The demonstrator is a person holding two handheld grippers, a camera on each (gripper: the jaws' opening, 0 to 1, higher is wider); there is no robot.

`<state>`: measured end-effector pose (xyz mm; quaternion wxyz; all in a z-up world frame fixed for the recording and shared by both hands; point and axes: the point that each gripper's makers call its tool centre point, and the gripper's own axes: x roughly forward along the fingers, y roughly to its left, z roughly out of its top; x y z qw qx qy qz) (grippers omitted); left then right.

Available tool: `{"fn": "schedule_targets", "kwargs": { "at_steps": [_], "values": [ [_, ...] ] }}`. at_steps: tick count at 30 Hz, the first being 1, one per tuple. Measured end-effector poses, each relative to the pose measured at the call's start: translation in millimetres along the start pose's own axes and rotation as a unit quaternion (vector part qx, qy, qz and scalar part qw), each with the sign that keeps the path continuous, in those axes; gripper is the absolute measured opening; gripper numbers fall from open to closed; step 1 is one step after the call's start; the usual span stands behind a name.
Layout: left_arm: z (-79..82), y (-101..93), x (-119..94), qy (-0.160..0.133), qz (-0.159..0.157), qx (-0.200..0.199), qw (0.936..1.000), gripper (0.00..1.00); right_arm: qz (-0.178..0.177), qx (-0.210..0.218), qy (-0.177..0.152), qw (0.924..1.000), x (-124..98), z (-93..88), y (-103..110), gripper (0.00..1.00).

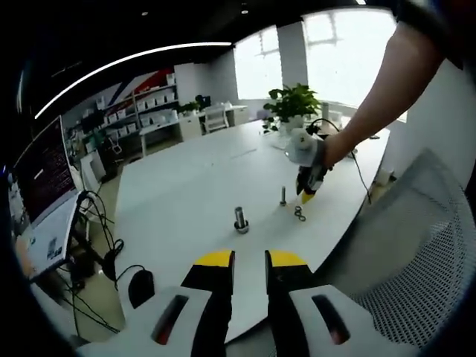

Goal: Place the washer onto the threaded stud by aligning its center hole with the stud, sliding it down to the base, and recovering from edge contact or off-axis alignment until the washer reaches the visible bottom stop.

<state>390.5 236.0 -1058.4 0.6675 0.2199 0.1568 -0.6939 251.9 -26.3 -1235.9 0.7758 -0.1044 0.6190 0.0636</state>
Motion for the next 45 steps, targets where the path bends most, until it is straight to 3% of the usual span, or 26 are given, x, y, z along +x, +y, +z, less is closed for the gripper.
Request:
{"fn": "schedule_targets", "kwargs": {
  "at_steps": [5, 13, 15, 16, 20, 22, 25, 33, 34, 36, 43, 45],
  "values": [
    [-0.5, 0.8, 0, 0.002, 0.003, -0.003, 1.0, 0.14, 0.011, -0.022, 0.009, 0.9997, -2, 1.5, 19, 0.24],
    [-1.4, 2.3, 0, 0.004, 0.004, -0.008, 1.0, 0.13, 0.021, -0.02, 0.004, 0.9996, -1, 4.1, 25, 0.24],
    [-1.1, 2.4, 0, 0.003, 0.004, -0.01, 0.9999, 0.13, 0.017, -0.02, 0.0, 0.9997, 4, 1.6, 18, 0.24],
    [-1.1, 2.6, 0, 0.002, 0.004, -0.011, 0.9999, 0.13, -0.005, -0.02, 0.008, 0.9998, 7, -3.9, 5, 0.24],
    [-0.9, 3.1, 0, 0.002, 0.004, -0.012, 0.9999, 0.13, 0.006, 0.012, 0.002, 0.9999, 6, -5.3, 7, 0.24],
    [-0.7, 3.1, 0, 0.002, 0.004, -0.015, 0.9999, 0.13, 0.006, -0.001, 0.003, 1.0, 12, -9.3, 2, 0.24],
    [-0.5, 3.3, 0, 0.002, 0.005, -0.017, 0.9998, 0.13, 0.028, -0.019, -0.007, 0.9994, 3, -1.0, 22, 0.24],
    [-0.1, 2.3, 0, 0.002, 0.002, -0.018, 0.9998, 0.13, 0.029, -0.032, -0.011, 0.999, 10, -0.5, 18, 0.22],
    [0.0, 2.4, 0, 0.002, 0.002, -0.019, 0.9998, 0.13, 0.024, -0.035, -0.014, 0.999, 0, 3.4, 23, 0.22],
    [-0.2, 2.4, 0, 0.002, 0.002, -0.019, 0.9998, 0.13, 0.031, -0.036, -0.022, 0.9986, 12, 5.5, 20, 0.22],
    [0.3, 2.7, -1, 0.002, 0.002, -0.022, 0.9997, 0.13, 0.039, -0.05, -0.023, 0.9977, 7, 13.9, 29, 0.16],
    [0.5, 2.9, -1, 0.001, 0.002, -0.022, 0.9998, 0.13, 0.038, -0.077, -0.019, 0.9961, 6, 15.0, 30, 0.16]
  ]
}}
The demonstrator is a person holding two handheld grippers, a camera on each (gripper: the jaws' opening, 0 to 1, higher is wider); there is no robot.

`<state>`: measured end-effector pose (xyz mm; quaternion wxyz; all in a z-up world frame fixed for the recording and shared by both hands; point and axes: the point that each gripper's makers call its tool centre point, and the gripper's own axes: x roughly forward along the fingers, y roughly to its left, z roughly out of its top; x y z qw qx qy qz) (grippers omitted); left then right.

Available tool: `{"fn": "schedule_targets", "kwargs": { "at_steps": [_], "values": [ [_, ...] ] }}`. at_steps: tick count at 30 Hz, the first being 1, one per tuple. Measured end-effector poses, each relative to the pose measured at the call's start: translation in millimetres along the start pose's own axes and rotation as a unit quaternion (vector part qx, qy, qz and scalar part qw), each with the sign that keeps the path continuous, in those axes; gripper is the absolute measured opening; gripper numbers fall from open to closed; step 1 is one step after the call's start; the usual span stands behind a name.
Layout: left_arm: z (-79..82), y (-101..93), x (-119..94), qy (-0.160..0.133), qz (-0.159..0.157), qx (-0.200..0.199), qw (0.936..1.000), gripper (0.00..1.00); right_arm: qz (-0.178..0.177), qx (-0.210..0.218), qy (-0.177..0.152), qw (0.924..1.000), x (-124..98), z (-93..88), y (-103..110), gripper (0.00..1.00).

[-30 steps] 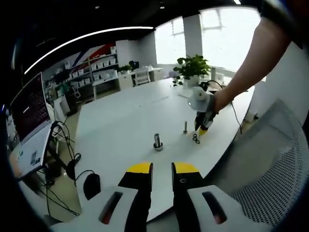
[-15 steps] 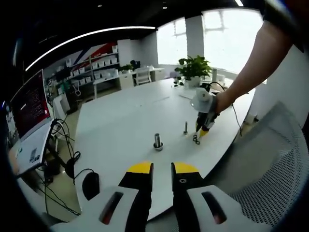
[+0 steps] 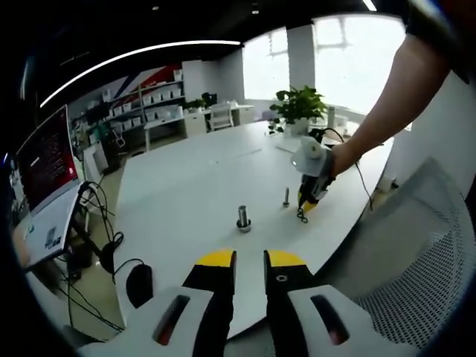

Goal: Place the washer onto the threaded stud by aligning its center hole with the stud, sliding it down to the base, and recovering from edge contact or off-axis alignment until the washer reaches the visible bottom stop.

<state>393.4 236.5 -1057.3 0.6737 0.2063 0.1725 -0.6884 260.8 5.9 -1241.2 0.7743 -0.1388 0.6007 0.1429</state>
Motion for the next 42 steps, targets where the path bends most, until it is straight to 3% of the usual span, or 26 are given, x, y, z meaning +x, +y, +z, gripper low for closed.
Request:
{"fn": "schedule_targets", "kwargs": {
  "at_steps": [7, 13, 15, 19, 24, 33, 42],
  "values": [
    [-2.0, -0.3, 0, 0.004, -0.003, -0.005, 1.0, 0.13, 0.011, -0.002, 0.015, 0.9998, -7, 7.6, 6, 0.16],
    [-2.0, 0.2, -1, 0.004, -0.002, -0.006, 1.0, 0.12, 0.016, -0.032, 0.031, 0.9989, 0, 4.0, 3, 0.17],
    [-2.2, 0.1, -1, 0.005, -0.003, -0.006, 1.0, 0.12, -0.001, -0.052, 0.029, 0.9982, 3, 5.4, -5, 0.22],
    [-3.0, 0.6, -2, 0.006, -0.002, -0.007, 1.0, 0.12, 0.02, -0.013, 0.016, 0.9996, 2, 7.2, 6, 0.18],
    [-2.8, 1.3, -2, 0.005, -0.002, -0.009, 0.9999, 0.12, 0.015, -0.02, 0.013, 0.9996, 0, 7.2, 4, 0.19],
    [-2.2, 1.7, -4, 0.003, -0.001, -0.011, 0.9999, 0.12, 0.017, -0.016, 0.037, 0.9991, -5, 10.2, 7, 0.18],
    [-1.0, 0.6, -4, 0.002, -0.003, -0.01, 0.9999, 0.12, 0.019, -0.025, 0.035, 0.9989, 3, 7.2, 2, 0.18]
  ]
}}
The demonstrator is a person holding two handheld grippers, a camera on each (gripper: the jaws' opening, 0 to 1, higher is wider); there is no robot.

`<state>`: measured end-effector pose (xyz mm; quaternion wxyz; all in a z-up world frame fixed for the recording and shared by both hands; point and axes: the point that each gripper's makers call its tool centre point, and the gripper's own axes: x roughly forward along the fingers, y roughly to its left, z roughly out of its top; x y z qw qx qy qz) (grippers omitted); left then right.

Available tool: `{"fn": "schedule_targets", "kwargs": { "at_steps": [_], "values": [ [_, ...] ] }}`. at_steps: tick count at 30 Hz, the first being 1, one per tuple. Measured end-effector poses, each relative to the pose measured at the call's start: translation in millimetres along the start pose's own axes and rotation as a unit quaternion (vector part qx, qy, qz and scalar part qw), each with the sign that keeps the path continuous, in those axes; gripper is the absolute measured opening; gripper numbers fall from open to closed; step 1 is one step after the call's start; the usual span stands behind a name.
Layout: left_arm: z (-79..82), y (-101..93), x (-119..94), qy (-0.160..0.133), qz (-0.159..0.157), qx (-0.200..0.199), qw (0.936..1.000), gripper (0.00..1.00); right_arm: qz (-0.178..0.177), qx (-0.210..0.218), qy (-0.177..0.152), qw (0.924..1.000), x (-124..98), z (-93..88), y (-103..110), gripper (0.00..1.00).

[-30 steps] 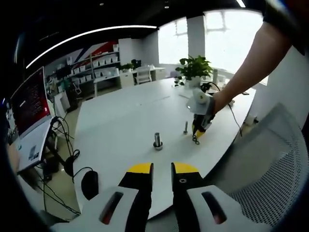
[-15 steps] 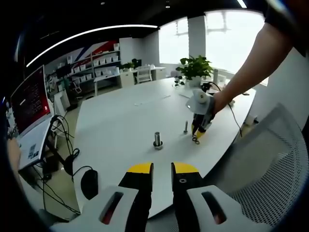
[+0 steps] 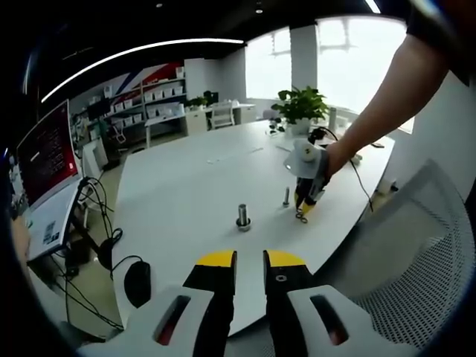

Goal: Place the washer onto the threaded stud by aligning its center hole with the stud, sliding it down to the base, and recovering from edge contact or off-axis alignment until the washer reaches the visible bottom stop.

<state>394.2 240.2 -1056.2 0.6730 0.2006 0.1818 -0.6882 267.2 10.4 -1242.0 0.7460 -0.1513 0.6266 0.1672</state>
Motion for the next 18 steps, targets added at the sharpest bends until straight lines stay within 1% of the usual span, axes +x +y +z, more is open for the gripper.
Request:
{"fn": "schedule_targets", "kwargs": {
  "at_steps": [5, 7, 9, 12, 13, 15, 18],
  "values": [
    [-0.8, -0.6, 0.9, 0.003, -0.002, 0.0, 1.0, 0.11, 0.005, -0.004, 0.003, 1.0, -3.0, 1.3, 0.3, 0.18],
    [-0.2, -0.4, 0.7, 0.002, -0.001, 0.0, 1.0, 0.11, 0.008, -0.003, 0.003, 1.0, -0.5, 0.4, -1.3, 0.18],
    [-0.6, -0.1, 0.7, 0.002, -0.001, -0.001, 1.0, 0.11, 0.012, -0.018, 0.004, 0.9997, -1.0, -0.9, -0.1, 0.18],
    [-2.4, -0.6, 1.5, 0.006, -0.002, -0.002, 1.0, 0.11, 0.014, -0.042, -0.004, 0.999, -2.5, -1.9, 2.7, 0.19],
    [-2.2, -0.8, 1.6, 0.006, -0.002, -0.001, 1.0, 0.11, 0.017, -0.066, -0.006, 0.9976, 2.1, -3.7, 1.1, 0.19],
    [-2.4, -0.8, 1.7, 0.006, -0.001, -0.002, 1.0, 0.11, 0.019, -0.067, -0.008, 0.9975, 1.8, -6.3, -0.4, 0.19],
    [-2.1, -0.7, 2.4, 0.005, -0.002, -0.002, 1.0, 0.11, 0.014, -0.057, -0.006, 0.9983, -0.5, -2.6, 1.9, 0.18]
  ]
}}
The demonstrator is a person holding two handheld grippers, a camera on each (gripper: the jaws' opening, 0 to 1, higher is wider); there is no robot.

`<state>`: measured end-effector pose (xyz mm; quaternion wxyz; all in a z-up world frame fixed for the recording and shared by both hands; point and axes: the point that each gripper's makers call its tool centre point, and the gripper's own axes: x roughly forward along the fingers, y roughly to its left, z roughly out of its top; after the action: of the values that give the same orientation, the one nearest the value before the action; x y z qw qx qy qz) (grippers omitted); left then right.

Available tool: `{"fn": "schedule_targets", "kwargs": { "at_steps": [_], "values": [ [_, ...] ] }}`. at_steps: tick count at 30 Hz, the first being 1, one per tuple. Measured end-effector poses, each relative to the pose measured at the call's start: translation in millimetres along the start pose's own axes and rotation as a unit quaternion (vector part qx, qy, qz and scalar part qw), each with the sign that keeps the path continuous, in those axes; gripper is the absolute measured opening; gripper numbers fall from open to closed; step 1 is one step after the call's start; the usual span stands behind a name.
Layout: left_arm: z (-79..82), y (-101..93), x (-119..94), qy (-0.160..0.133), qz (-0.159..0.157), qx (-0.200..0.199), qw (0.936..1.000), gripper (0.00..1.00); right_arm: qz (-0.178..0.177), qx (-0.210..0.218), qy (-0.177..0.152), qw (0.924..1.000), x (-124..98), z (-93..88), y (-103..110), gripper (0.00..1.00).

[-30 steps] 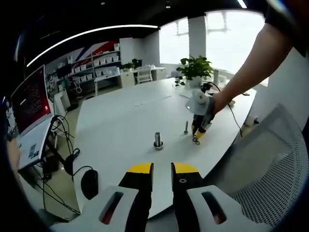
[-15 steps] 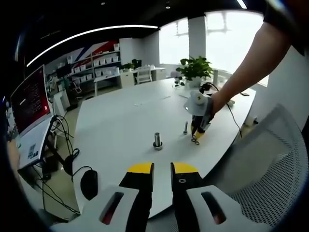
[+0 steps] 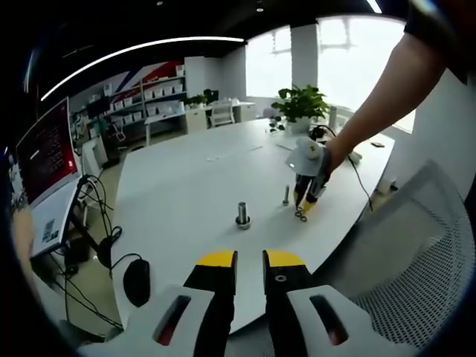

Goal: Place the washer onto the threaded stud by aligning its center hole with the stud, sliding it down to the base, and recovering from edge contact or off-axis alignment until the washer reaches the visible bottom stop.

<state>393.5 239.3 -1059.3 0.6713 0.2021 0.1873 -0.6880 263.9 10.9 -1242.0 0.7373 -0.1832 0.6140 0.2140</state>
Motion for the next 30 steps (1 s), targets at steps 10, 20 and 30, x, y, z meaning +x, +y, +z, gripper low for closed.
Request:
{"fn": "schedule_targets", "kwargs": {
  "at_steps": [10, 20, 30],
  "values": [
    [-2.1, 0.0, 1, 0.005, -0.001, 0.0, 1.0, 0.11, -0.001, 0.026, 0.018, 0.9995, -3, 2.7, 2, 0.16],
    [-3.3, 0.4, 1, 0.008, -0.001, -0.001, 1.0, 0.11, -0.021, 0.047, 0.041, 0.9978, 0, 0.9, -3, 0.14],
    [-5.4, 1.3, 1, 0.012, 0.0, -0.007, 0.9999, 0.11, -0.056, 0.163, -0.031, 0.9845, -2, 0.1, -2, 0.14]
  ]
}}
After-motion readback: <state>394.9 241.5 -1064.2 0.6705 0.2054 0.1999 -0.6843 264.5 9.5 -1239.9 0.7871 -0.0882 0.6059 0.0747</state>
